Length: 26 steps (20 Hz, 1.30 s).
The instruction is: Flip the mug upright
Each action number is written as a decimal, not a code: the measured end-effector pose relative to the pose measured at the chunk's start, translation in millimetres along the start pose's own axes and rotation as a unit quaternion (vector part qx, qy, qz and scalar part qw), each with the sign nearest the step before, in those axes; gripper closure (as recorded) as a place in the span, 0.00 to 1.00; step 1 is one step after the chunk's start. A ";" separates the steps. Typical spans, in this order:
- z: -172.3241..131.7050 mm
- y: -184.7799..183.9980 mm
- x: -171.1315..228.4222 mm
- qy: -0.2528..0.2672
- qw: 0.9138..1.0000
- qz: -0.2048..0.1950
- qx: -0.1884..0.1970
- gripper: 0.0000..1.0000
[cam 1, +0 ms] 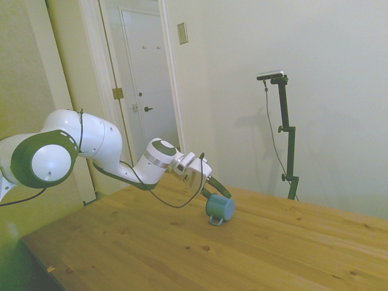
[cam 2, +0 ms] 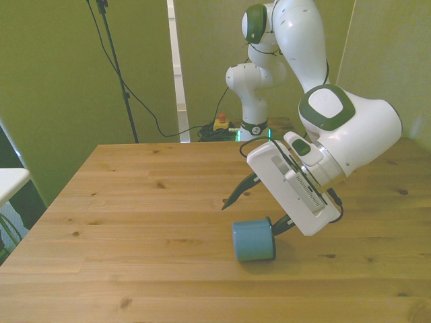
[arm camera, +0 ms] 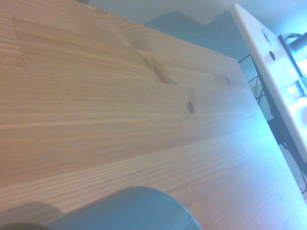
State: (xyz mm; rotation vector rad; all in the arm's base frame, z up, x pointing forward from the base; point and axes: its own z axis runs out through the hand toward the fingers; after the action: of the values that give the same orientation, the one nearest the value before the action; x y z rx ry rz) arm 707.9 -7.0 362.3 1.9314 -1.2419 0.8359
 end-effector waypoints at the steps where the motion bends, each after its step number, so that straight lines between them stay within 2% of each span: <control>1: -0.8 -1.0 -0.3 0.003 1.000 0.000 -0.002 1.00; 26: 8.1 -15.3 -12.1 0.006 1.000 -0.005 -0.012 1.00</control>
State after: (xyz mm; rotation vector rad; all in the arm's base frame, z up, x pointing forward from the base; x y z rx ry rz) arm 719.3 -3.0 344.9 1.9099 -1.2293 0.8239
